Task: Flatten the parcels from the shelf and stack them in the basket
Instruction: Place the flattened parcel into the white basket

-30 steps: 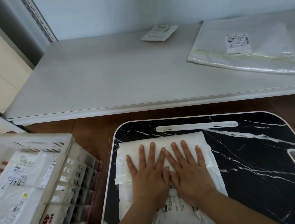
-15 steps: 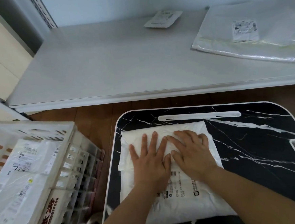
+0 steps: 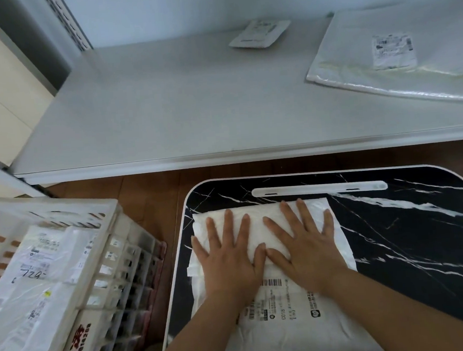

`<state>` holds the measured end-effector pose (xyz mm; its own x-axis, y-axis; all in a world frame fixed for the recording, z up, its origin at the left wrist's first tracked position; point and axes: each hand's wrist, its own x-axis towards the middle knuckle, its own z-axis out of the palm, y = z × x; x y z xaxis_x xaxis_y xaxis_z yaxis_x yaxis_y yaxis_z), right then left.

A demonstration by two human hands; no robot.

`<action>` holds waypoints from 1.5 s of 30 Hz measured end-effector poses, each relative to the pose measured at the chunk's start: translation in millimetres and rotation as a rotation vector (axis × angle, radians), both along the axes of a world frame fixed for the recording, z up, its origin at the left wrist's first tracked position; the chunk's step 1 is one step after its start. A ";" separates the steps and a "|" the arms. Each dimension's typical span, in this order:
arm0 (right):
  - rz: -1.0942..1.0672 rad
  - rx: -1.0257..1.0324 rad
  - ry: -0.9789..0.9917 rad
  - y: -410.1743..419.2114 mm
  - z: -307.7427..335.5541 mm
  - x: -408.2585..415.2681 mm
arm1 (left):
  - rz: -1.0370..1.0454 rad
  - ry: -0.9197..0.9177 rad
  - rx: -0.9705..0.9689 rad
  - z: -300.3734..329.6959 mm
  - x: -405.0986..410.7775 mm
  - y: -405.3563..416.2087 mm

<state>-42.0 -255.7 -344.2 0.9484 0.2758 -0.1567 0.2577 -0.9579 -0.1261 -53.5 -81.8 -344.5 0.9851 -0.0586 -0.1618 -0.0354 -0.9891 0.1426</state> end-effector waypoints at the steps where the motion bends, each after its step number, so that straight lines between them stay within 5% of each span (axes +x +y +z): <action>1: 0.007 -0.002 0.042 -1.1 4.2 1.7 | -0.016 0.028 0.008 2.6 0.5 0.0; 4: 0.063 0.007 0.126 -4.3 16.5 -6.5 | -0.039 0.146 0.045 15.2 1.3 3.8; 10: 0.040 -0.059 0.015 -12.1 22.8 -63.8 | -0.154 0.040 0.090 25.1 -51.3 7.3; 18: 0.085 -0.128 0.068 -7.2 12.9 -117.8 | -0.255 0.153 0.090 22.3 -103.4 3.0; 28: 0.069 -0.143 0.241 -6.0 3.7 -111.0 | -0.288 0.189 0.066 11.4 -93.6 4.8; 32: 0.141 -0.022 0.144 -7.7 15.5 -105.9 | -0.282 0.326 0.062 27.1 -86.8 7.9; 45: -0.073 0.093 0.215 -25.1 31.9 -91.1 | -0.304 0.449 0.099 31.7 -77.1 9.8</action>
<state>-133.0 -280.8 -312.3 0.9139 0.2301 -0.3343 0.1456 -0.9548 -0.2592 -130.6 -72.0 -312.8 0.7587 -0.2931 -0.5817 -0.2789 -0.9532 0.1167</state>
